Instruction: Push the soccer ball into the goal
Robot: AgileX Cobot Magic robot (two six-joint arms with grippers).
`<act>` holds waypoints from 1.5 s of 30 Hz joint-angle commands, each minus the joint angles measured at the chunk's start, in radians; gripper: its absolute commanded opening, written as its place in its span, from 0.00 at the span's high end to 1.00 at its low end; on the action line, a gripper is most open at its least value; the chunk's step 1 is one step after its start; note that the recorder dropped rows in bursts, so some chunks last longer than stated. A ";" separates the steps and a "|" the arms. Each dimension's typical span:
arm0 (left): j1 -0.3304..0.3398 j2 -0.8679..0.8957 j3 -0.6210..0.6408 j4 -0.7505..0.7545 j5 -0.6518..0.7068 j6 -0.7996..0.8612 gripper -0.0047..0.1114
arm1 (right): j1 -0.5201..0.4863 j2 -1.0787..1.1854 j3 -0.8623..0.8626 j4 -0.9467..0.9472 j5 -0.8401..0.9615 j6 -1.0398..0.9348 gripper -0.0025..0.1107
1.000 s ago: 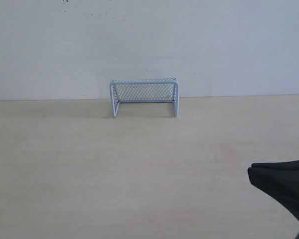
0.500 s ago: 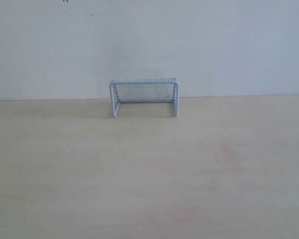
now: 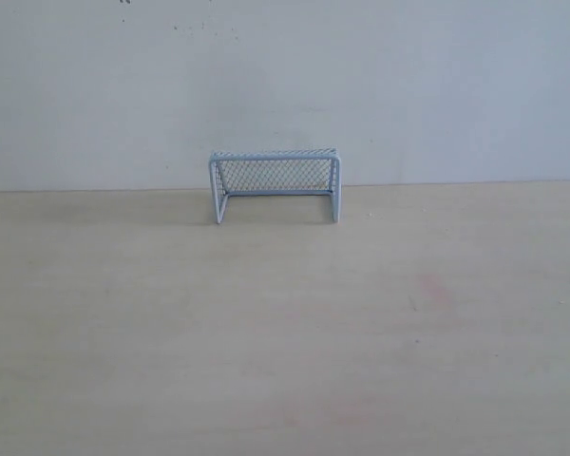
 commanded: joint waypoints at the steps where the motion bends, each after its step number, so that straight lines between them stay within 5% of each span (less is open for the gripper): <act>1: -0.005 -0.003 0.003 0.001 -0.016 0.003 0.92 | -0.009 -0.006 0.010 0.009 -0.020 0.024 0.98; 12: -0.005 -0.003 0.003 0.001 -0.016 0.003 0.92 | -0.009 -0.006 0.010 0.011 0.044 0.241 0.98; 23: -0.005 -0.003 0.003 0.001 -0.016 0.003 0.92 | -0.009 -0.006 0.010 0.012 0.028 0.241 0.98; 31: -0.005 -0.003 0.003 0.001 -0.016 0.003 0.92 | -0.009 -0.006 0.010 0.478 0.179 -0.327 0.98; 39: -0.005 -0.003 0.003 0.001 -0.016 0.003 0.92 | -0.009 -0.006 0.010 0.428 0.404 -0.359 0.98; 45: -0.005 -0.003 0.003 0.001 -0.016 0.003 0.92 | -0.009 -0.006 0.010 0.412 0.405 -0.359 0.98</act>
